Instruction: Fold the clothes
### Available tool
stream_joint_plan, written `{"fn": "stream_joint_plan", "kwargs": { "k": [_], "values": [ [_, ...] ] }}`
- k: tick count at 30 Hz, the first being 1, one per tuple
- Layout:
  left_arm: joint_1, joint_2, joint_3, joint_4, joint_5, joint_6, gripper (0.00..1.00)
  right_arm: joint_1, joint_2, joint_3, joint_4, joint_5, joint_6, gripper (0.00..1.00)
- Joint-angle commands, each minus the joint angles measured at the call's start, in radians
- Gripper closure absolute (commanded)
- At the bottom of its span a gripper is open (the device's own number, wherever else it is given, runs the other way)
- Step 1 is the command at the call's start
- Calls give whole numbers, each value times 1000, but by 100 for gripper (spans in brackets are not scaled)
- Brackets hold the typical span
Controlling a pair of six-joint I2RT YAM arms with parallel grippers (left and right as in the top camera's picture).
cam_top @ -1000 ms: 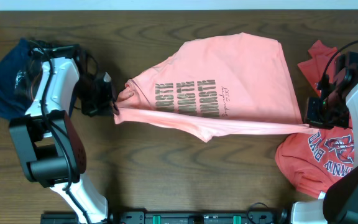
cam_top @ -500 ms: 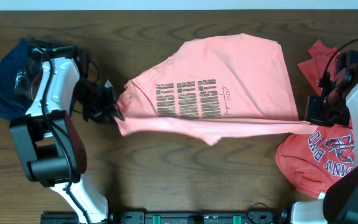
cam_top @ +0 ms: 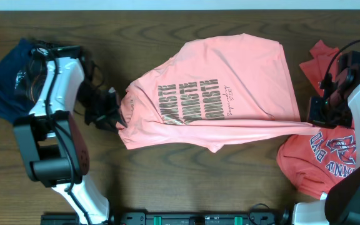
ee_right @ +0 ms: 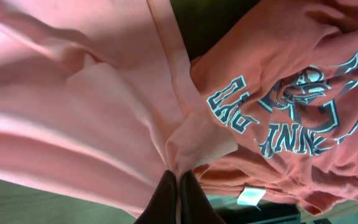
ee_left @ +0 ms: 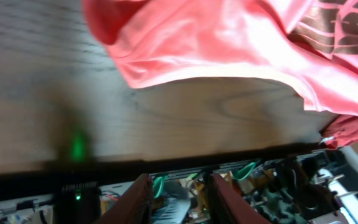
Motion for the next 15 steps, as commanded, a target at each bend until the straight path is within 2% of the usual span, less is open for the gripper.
{"fn": "stream_joint_plan", "kwargs": {
  "k": [1, 8, 13, 15],
  "values": [
    [-99, -8, 9, 35, 26, -13, 69, 3, -5, 0, 16, 5, -18, 99],
    [-347, -8, -2, 169, 26, -88, 69, 4, -5, 0, 48, -39, -22, 99],
    [-514, -8, -5, 241, 59, -204, 68, 4, -5, 0, 51, -39, -21, 99],
    [-571, -8, -14, 268, 86, -260, 56, 4, -5, 0, 56, -39, -21, 99]
  ]
}}
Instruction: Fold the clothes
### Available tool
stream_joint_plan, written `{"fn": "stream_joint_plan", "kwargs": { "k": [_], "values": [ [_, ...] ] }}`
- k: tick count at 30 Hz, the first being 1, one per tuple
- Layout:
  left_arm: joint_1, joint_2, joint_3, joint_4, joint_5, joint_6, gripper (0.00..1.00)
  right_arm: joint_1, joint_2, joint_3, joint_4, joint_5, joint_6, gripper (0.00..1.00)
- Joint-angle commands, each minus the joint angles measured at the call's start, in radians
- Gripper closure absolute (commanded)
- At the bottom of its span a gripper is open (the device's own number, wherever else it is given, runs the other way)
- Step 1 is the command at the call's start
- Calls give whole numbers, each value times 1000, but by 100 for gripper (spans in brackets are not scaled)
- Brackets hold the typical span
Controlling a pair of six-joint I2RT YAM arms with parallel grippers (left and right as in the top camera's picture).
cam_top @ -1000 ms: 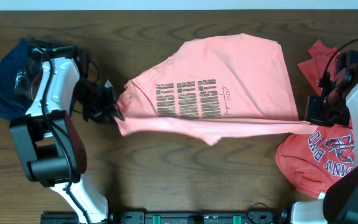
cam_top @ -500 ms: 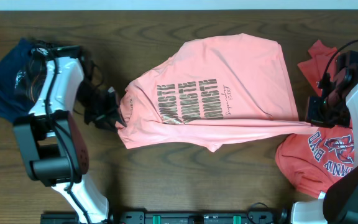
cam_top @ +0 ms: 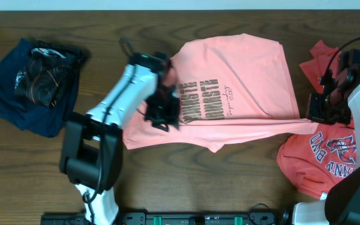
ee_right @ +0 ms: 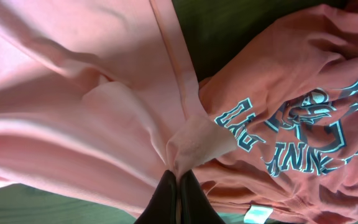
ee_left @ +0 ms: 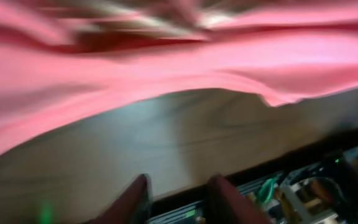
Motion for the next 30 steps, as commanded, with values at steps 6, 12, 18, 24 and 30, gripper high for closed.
{"fn": "stream_joint_plan", "kwargs": {
  "k": [6, 12, 18, 24, 30],
  "values": [
    [-190, -8, -83, 183, 43, -342, 44, 4, -5, 0, 17, -8, -19, 99],
    [-294, -8, -189, 400, -94, -426, 43, 3, -5, 0, 17, -8, -19, 99],
    [-379, -8, -242, 537, -195, -428, 34, 3, -5, 0, 17, -11, -19, 99],
    [-415, -8, -243, 597, -276, -480, 34, 3, -5, 0, 17, -11, -19, 99],
    [-418, -8, -246, 600, -317, -506, 67, 3, -5, 0, 16, -11, -19, 99]
  ]
}}
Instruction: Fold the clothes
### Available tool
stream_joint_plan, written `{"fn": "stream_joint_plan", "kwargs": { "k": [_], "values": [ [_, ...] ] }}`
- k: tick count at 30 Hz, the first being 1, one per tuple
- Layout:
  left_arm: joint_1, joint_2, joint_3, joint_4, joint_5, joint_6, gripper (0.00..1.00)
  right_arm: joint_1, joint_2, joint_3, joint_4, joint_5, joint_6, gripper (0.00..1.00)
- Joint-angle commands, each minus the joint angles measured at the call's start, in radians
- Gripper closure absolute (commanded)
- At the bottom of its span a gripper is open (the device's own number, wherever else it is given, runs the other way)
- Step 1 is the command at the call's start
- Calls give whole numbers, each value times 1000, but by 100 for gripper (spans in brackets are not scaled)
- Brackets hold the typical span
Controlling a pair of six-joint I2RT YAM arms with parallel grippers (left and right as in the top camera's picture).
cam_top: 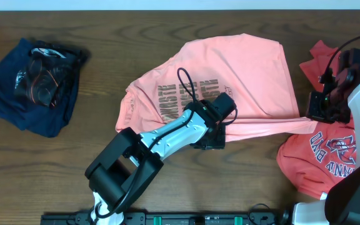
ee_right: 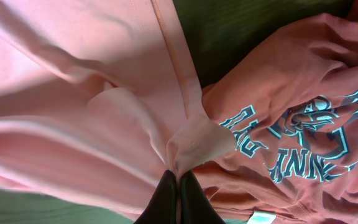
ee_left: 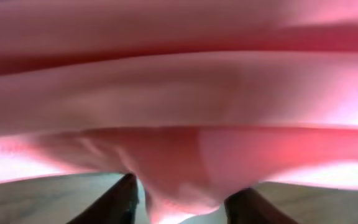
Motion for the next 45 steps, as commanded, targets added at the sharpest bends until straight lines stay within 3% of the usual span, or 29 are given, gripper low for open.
{"fn": "stream_joint_plan", "kwargs": {
  "k": [1, 3, 10, 17, 24, 38, 42, 44, 45],
  "values": [
    [-2, -8, -10, -3, -53, -21, 78, 3, -5, 0, -2, 1, -19, 99],
    [-2, -8, -11, -3, -53, -20, 94, 3, -5, 0, -2, 1, -19, 99],
    [15, -44, -10, -114, -16, 37, 94, 3, -5, 0, -2, 1, -27, 99],
    [92, -260, -5, -273, 74, 154, 94, 4, -5, 0, 72, -55, -46, 99],
    [162, -362, -5, -188, -85, 153, 94, 37, -5, 0, 189, -108, -56, 99],
    [278, -228, -6, 49, -176, 157, 93, 113, 34, -8, 460, -108, -55, 99],
    [280, -166, -6, 124, -176, 175, 86, 121, 100, -8, 524, -108, -53, 99],
    [281, -142, -6, 164, -177, 203, 69, 122, 145, -8, 574, -108, -32, 91],
    [283, -130, -6, 185, -177, 219, 58, 122, 170, -8, 604, -108, -17, 79]
  ]
}}
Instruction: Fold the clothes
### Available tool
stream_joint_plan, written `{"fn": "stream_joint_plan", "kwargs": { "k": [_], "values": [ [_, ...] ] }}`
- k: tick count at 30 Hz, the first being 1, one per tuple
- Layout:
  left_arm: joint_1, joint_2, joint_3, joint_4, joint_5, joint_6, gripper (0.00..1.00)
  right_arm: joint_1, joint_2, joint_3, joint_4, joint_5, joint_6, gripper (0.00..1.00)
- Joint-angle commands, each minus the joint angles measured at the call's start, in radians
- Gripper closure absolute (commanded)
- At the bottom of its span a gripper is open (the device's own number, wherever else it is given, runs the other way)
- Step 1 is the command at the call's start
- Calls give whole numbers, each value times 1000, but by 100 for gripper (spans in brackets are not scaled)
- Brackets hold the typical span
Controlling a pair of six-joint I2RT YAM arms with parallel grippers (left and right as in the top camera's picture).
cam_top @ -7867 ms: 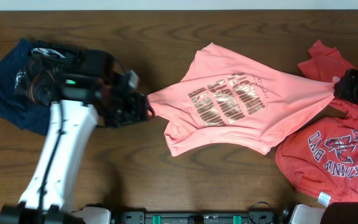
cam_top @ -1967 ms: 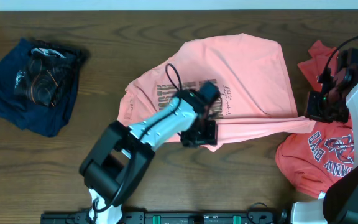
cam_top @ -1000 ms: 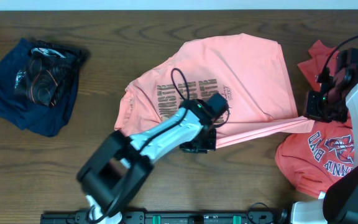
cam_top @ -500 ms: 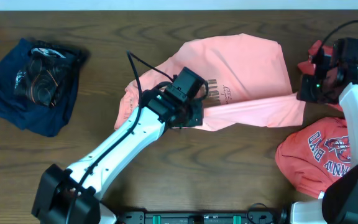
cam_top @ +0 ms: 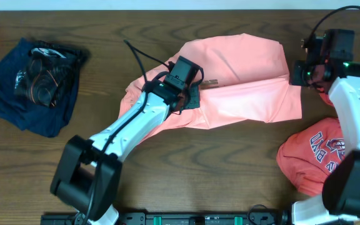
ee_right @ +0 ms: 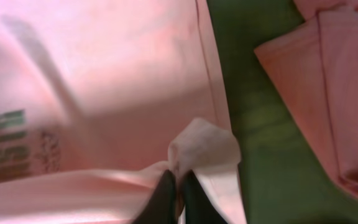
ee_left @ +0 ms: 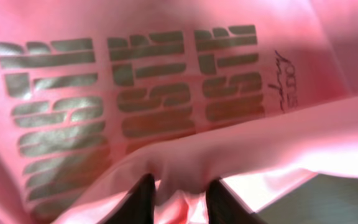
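Note:
A pink T-shirt (cam_top: 245,94) lies mid-table, its near half doubled back over the printed front. My left gripper (cam_top: 188,98) is shut on a bunch of its hem at the fold's left end; in the left wrist view the fabric sits between the fingers (ee_left: 143,198) of that gripper (ee_left: 179,196), just below the dark lettering (ee_left: 135,93). My right gripper (cam_top: 299,74) is shut on the shirt's right corner, seen pinched in the right wrist view (ee_right: 178,190).
A navy garment (cam_top: 27,87) is heaped at the left end of the table. An orange-red printed shirt (cam_top: 317,159) lies crumpled at the right front. Another red cloth (ee_right: 328,106) lies behind the right arm, at the table's right rear.
Both grippers have moved toward the table's far side with the shirt's near hem. The near half now lies over the lettering, which the overhead view no longer shows.
The right gripper held the shirt's near right corner throughout. The left gripper was open at the shirt's left edge, then over the print, then at the middle of the near hem with fabric between its fingers. Now the hem is folded back.

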Motion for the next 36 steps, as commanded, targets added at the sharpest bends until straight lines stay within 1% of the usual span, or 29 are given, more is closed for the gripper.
{"fn": "stream_joint_plan", "kwargs": {
  "k": [1, 3, 4, 6, 9, 13, 15, 16, 17, 18, 23, 25, 29, 30, 32, 33, 34, 35, 36],
  "values": [
    [15, 31, -4, 31, -30, 47, 55, 4, 82, -2, 63, 12, 26, 72],
    [32, 32, -4, 31, -29, 47, 51, 3, 116, -2, 90, -3, 29, 64],
    [43, 28, -3, 18, -29, 47, 48, 3, 126, -2, 91, -7, 29, 62],
    [72, 15, -3, -37, -29, 55, 45, 2, 128, -2, 79, 3, 28, 61],
    [126, -4, -3, -172, -30, 58, 43, 0, 126, -2, 44, 56, 28, 60],
    [211, -7, -4, -360, -30, 57, 42, -3, 129, -3, -66, 132, 28, 57],
    [251, -4, -4, -414, -30, 57, 41, -5, 129, -14, -109, 163, 29, 57],
    [267, -4, -6, -420, -29, 57, 40, -5, 129, -24, -115, 171, 29, 57],
    [282, -4, -8, -420, -30, 57, 36, -6, 129, -38, -115, 173, 29, 54],
    [296, -4, -11, -417, -30, 58, 34, -6, 129, -51, -111, 172, 29, 53],
    [340, -4, -49, -389, -34, 57, 31, -5, 130, -156, -52, 142, 32, 46],
    [343, -4, -79, -366, -34, 57, 31, -5, 129, -187, -32, 142, 32, 46],
    [344, -4, -171, -289, -34, 56, 33, -5, 130, -245, -1, 116, 32, 50],
    [344, -4, -197, -268, -34, 56, 34, -5, 130, -258, -2, 116, 32, 55],
    [344, -4, -236, -250, -35, 52, 39, -5, 130, -275, -26, 117, 33, 72],
    [344, -4, -249, -248, -35, 51, 40, -5, 130, -282, -44, 118, 35, 83],
    [344, -4, -263, -248, -35, 49, 41, -5, 130, -290, -65, 126, 61, 87],
    [344, -4, -274, -252, -34, 49, 44, -5, 130, -298, -85, 137, 87, 89],
    [344, -4, -284, -259, -35, 50, 44, -5, 130, -304, -105, 153, 112, 91]
  ]
}}
